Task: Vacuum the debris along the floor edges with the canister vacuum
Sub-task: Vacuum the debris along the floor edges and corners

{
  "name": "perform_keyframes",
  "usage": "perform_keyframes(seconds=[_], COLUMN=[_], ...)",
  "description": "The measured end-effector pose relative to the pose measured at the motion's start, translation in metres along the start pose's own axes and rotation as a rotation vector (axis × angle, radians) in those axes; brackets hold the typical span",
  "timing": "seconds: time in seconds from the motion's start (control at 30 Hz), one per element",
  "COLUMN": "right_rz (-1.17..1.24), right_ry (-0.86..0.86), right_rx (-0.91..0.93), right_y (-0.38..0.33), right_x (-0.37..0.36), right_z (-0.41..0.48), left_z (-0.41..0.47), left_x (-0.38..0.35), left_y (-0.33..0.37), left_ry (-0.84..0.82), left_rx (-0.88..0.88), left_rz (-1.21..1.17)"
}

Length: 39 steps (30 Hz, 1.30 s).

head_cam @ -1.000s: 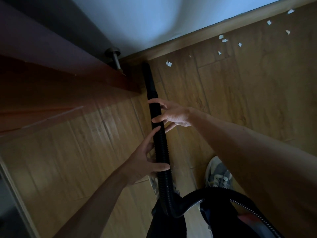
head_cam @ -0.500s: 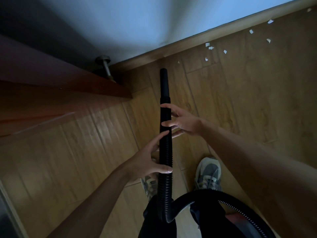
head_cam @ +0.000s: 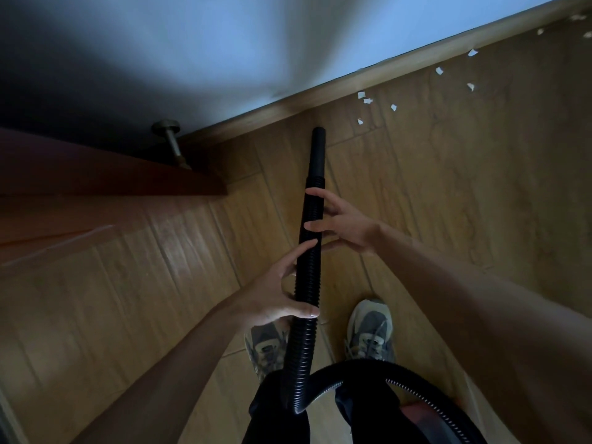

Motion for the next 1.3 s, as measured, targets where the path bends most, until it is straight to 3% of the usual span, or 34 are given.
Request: perform_keyframes(seconds=[0.47, 1.3], right_rz=[0.115, 0.037], right_ry=[0.041, 0.028], right_rx=[0.023, -0.042], right_y=[-0.004, -0.048], right_x=[0.06, 0.09], right_z=[-0.038, -0.029], left_z=[0.039, 0.067], left_x=[-0.038, -0.035], left_y=[0.039, 0.078], left_ry=[-0.049, -0.018], left_rx=[0.042, 0.077], left_rz=[0.067, -0.108])
Point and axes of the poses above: each hand's wrist, its own z-axis towards the middle knuckle, its own x-axis out of the back of the hand, y = z × x, the point moved 10 cm from there along z, towards the middle knuckle, and after that the axes turned 7 degrees about -y, right-handed, at the moved point
